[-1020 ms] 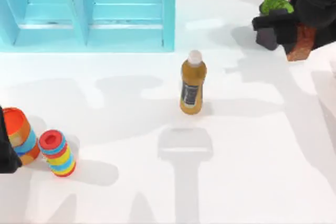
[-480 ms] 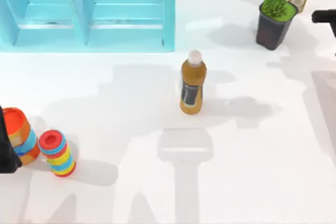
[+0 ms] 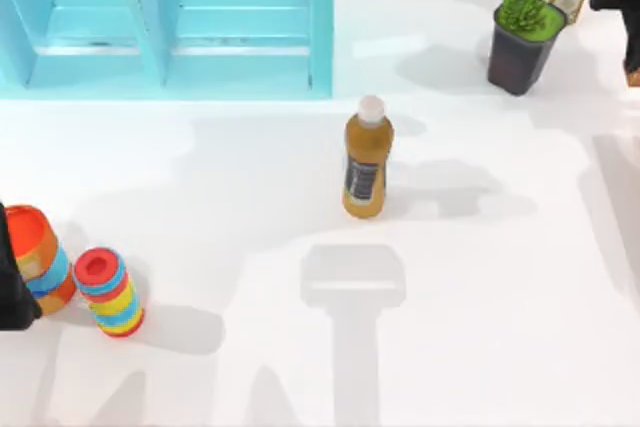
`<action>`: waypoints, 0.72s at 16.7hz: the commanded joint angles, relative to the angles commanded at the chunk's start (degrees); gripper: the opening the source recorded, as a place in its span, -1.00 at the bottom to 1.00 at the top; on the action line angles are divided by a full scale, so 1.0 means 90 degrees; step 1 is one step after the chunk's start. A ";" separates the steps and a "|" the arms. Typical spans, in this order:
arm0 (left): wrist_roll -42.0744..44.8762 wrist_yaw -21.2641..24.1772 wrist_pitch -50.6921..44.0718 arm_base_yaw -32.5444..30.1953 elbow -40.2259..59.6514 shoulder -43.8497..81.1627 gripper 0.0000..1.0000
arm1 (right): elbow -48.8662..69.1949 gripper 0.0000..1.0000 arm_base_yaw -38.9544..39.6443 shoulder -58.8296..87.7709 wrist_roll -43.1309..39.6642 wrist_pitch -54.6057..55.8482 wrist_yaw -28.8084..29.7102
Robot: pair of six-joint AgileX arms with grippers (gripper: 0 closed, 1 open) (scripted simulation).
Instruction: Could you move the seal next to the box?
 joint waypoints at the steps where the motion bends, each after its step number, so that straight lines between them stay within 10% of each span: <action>1: 0.0000 0.0000 0.0000 0.0000 0.0000 0.0000 1.00 | -0.0031 -1.00 0.0005 -0.0014 -0.0016 0.0236 -0.0075; 12: 0.0000 0.0000 0.0000 0.0000 0.0000 0.0000 1.00 | -0.1745 -1.00 0.0107 0.0061 0.0173 0.0826 0.0305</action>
